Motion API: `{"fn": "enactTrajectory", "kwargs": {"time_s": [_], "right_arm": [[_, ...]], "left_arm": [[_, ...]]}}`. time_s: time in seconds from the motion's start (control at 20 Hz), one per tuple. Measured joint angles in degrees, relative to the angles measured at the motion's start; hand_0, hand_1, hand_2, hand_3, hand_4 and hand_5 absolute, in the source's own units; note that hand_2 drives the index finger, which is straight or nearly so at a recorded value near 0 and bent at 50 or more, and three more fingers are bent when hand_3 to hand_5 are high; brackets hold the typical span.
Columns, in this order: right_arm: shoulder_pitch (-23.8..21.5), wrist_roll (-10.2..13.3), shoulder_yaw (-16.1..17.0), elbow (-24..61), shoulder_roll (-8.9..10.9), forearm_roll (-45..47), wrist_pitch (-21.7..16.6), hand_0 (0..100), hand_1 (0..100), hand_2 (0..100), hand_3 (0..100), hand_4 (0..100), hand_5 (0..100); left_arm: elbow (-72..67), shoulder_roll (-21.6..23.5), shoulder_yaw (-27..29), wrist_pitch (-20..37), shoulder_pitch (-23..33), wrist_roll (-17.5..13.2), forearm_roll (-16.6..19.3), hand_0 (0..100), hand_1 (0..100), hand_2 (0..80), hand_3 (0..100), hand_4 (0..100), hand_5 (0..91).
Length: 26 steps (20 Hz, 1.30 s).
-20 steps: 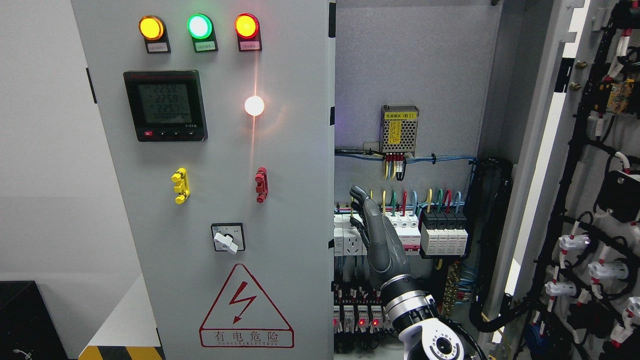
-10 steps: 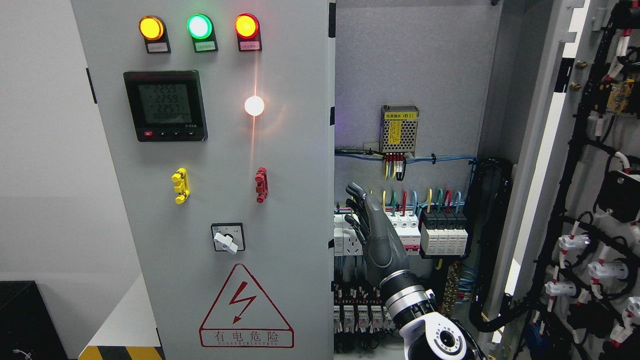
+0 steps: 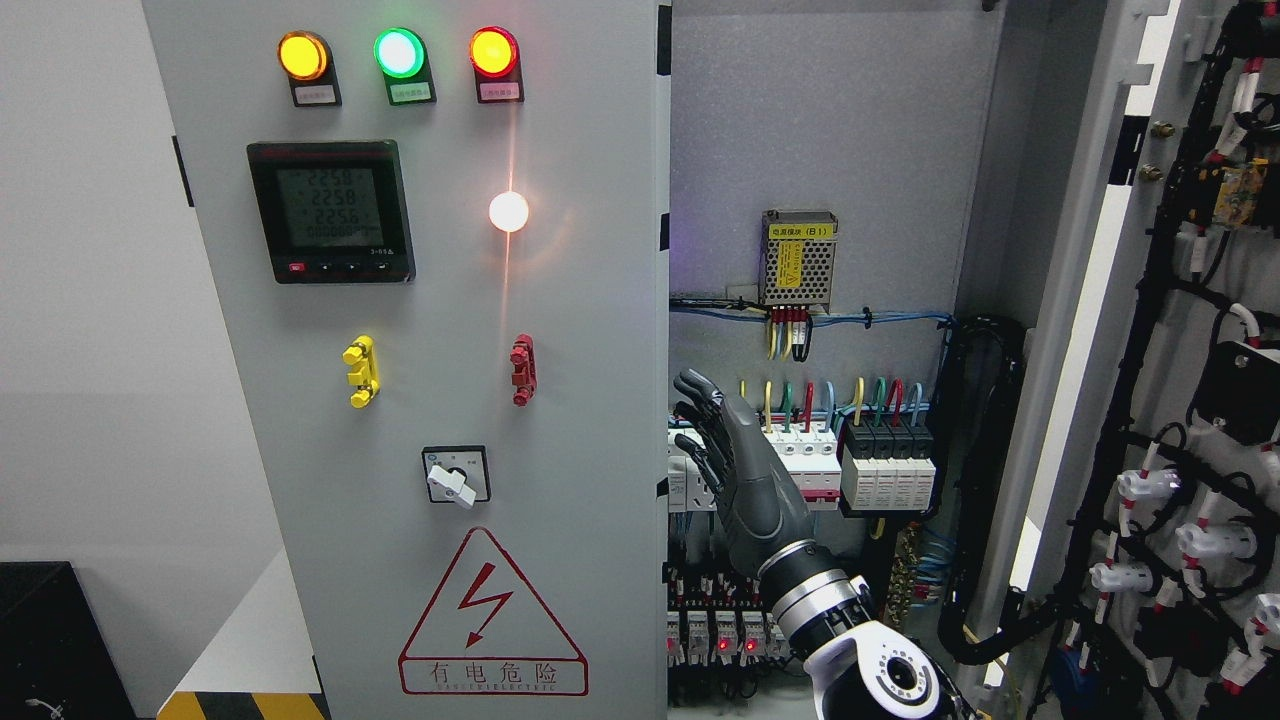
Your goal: Open door with both hands
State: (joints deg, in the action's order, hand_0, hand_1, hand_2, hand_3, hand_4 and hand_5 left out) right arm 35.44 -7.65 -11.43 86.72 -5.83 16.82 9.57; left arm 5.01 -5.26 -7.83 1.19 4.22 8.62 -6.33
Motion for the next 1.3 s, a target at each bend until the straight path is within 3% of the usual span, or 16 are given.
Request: {"fn": "enactTrajectory", "kwargs": {"time_s": [0.55,1.1,1.3], "right_arm": [[3.1,-4.0,0.2,-3.7,1.64,2.9,0.0,19,0,0,0,0,0],[5.0,-5.0,0.4,-7.1,2.95,5.4,0.0,19,0,0,0,0,0],[5.3,-7.8,0.4,-7.6,3.19,6.4,0.0,19,0,0,0,0,0]], "left_arm": [[0.0,0.0,0.0,0.0,0.0,0.0,0.0,0,0,0.0,0,0,0.0],[0.0,0.0,0.0,0.0,0.0,0.0,0.0,0,0,0.0,0,0,0.0],[0.0,0.0,0.0,0.0,0.0,0.0,0.0,0,0,0.0,0,0,0.0]]}}
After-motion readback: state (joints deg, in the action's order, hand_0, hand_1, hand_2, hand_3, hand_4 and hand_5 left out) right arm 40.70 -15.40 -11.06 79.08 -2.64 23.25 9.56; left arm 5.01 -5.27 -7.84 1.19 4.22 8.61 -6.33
